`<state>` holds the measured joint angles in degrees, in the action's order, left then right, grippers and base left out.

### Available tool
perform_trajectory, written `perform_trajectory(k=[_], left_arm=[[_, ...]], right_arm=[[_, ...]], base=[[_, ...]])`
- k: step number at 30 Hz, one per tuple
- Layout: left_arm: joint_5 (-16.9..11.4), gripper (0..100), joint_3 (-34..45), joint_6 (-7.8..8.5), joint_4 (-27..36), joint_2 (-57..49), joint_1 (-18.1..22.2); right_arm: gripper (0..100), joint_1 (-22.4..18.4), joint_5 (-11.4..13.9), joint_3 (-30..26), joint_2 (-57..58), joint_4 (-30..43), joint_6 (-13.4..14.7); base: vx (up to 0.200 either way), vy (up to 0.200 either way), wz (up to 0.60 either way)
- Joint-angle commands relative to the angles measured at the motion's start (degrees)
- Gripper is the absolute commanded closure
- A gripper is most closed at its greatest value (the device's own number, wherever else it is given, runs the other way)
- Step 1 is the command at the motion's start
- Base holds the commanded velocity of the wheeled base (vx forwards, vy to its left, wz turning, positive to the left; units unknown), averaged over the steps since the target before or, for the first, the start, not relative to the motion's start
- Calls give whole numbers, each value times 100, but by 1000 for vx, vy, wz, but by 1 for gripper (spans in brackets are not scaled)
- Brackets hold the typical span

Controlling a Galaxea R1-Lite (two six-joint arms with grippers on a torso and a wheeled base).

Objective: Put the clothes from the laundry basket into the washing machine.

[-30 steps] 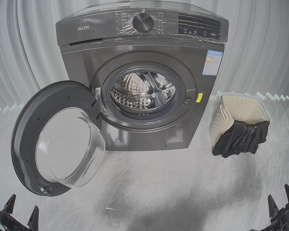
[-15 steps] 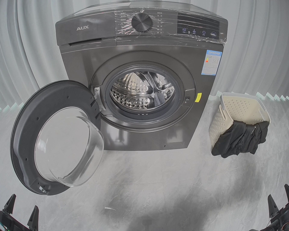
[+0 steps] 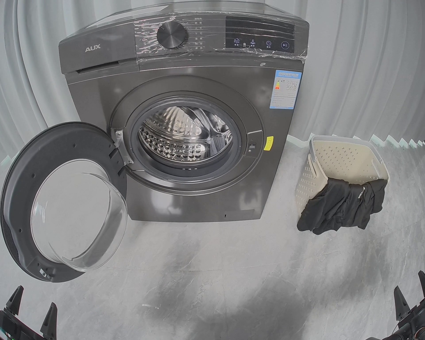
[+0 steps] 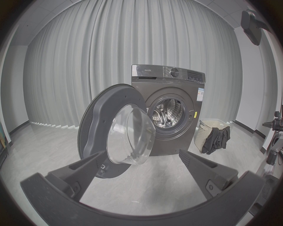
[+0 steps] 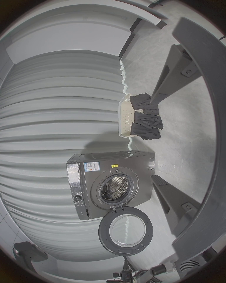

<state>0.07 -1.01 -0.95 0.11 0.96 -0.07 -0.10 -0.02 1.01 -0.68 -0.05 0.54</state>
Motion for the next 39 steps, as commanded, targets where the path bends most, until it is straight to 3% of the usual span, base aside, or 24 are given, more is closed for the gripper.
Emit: perform_trajectory(k=[1, 14, 23, 35, 39], left_arm=[[1, 0, 101, -2, 7, -96, -1], [1, 0, 101, -10, -2, -96, -1], [10, 0, 101, -10, -2, -96, -1], [1, 0, 101, -10, -2, -96, -1], [1, 0, 101, -19, -2, -96, -1]], right_arm=[[0, 1, 2, -101, 68, -4, -1], [0, 1, 2, -101, 68, -4, -1], [0, 1, 2, -101, 68, -4, -1], [0, 1, 2, -101, 68, -4, -1], [0, 1, 2, -101, 68, -4, -1]], base=[[0, -200, 0], [0, -200, 0], [0, 0, 0], [0, -200, 0], [0, 0, 0]])
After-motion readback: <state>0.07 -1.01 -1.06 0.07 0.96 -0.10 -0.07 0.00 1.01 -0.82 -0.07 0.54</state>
